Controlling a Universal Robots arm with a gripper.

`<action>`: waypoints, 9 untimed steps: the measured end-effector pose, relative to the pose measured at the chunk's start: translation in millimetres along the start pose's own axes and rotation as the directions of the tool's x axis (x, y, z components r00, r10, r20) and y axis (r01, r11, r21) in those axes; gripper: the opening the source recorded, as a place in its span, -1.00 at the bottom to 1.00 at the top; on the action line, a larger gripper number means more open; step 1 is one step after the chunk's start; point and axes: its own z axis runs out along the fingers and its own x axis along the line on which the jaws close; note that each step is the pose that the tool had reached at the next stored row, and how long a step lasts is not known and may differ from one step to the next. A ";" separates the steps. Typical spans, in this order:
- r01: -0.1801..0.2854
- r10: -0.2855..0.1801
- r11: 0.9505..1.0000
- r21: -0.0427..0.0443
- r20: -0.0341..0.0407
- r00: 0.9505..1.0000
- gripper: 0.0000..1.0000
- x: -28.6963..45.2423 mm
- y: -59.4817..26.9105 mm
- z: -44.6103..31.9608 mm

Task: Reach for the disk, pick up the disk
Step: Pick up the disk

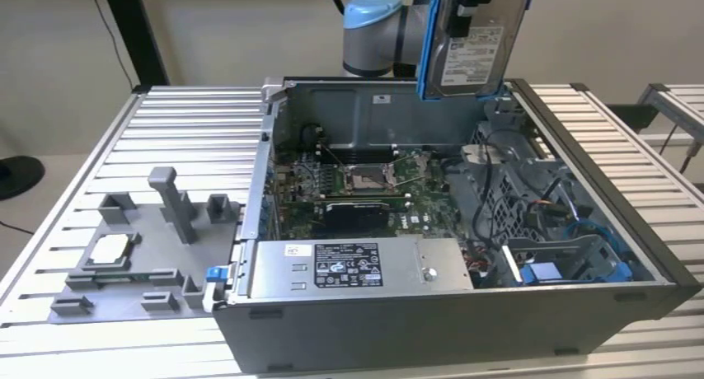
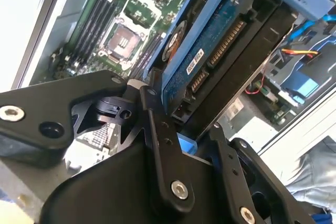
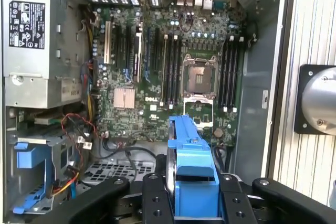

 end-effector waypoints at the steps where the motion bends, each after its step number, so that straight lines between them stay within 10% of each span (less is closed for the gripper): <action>1: 0.000 0.000 1.000 0.000 0.000 1.000 -1.00 0.1 -2.6 0.0; 9: 0.000 0.000 1.000 0.001 0.000 1.000 -1.00 0.8 -23.4 0.4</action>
